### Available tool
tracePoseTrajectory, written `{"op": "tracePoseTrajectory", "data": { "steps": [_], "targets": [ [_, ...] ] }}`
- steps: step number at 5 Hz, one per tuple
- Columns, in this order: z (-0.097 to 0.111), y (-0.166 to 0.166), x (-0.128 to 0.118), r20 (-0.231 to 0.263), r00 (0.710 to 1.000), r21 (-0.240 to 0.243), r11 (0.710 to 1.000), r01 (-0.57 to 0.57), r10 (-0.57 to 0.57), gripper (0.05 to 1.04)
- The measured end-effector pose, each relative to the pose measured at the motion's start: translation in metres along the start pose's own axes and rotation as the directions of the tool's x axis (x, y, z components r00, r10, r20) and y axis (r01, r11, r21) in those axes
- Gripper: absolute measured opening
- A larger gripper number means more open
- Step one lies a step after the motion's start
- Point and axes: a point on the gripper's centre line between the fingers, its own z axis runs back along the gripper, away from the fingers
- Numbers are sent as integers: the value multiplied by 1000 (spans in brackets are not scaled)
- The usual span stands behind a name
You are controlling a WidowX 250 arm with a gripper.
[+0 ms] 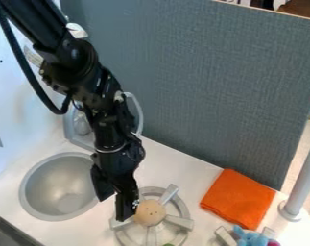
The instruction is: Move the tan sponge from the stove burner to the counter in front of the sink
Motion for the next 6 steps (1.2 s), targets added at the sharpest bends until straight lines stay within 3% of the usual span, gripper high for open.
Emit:
{"op": "tracePoseTrajectory", "data": {
  "steps": [1,2,3,5,6],
  "targets": [
    [-6,-1,-3,-24,1000,-7,1000,1,-1,1009],
    [-1,1,17,-49,999,66,998,-2,6,1009],
    [4,0,34,-40,999,75,997,35,-32,1009],
    [-29,7,47,-189,982,110,993,40,-19,1009],
    [-37,9,53,-197,980,105,994,42,-21,1009]
  ]
}}
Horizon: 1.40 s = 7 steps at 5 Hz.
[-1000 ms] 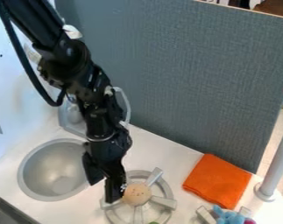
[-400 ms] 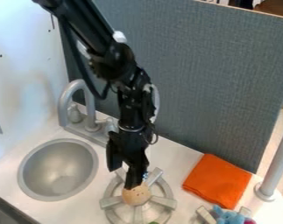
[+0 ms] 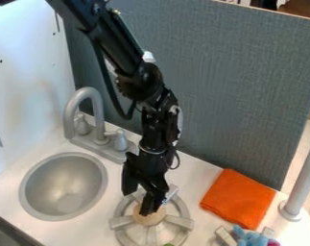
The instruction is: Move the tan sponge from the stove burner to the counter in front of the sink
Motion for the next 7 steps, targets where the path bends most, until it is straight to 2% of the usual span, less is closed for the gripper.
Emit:
{"op": "tracePoseTrajectory", "data": {
  "steps": [3,4,5,6,7],
  "targets": [
    [-23,-8,12,-57,998,-20,1000,-22,21,991],
    [-24,-9,15,-38,999,-29,999,-36,34,921],
    [-26,-11,14,-32,999,-35,998,-44,43,695],
    [-27,-13,8,-24,999,-36,998,-46,45,612],
    [-14,-15,2,18,999,-30,998,-49,50,606]
  ]
}}
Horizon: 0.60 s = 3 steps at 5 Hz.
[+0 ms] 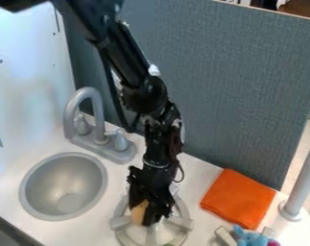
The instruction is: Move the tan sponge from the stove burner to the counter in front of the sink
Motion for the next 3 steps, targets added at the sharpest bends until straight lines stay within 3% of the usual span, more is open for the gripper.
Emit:
{"op": "tracePoseTrajectory", "data": {
  "steps": [1,2,3],
  "targets": [
    [19,-3,-16,58,998,12,1000,-8,7,606],
    [29,-4,-40,87,996,18,1000,-14,12,606],
    [15,29,-72,20,993,-11,993,-120,120,606]
  ]
}}
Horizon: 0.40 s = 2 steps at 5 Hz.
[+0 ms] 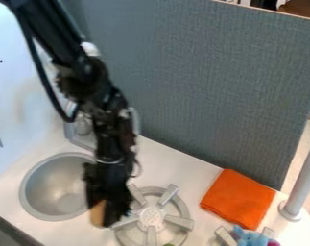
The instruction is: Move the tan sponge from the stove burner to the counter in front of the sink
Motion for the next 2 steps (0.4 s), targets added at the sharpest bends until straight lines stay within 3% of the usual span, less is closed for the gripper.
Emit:
{"op": "tracePoseTrajectory", "data": {
  "steps": [2],
  "targets": [
    [-24,46,-22,-27,996,-54,995,-85,83,606]
  ]
}}
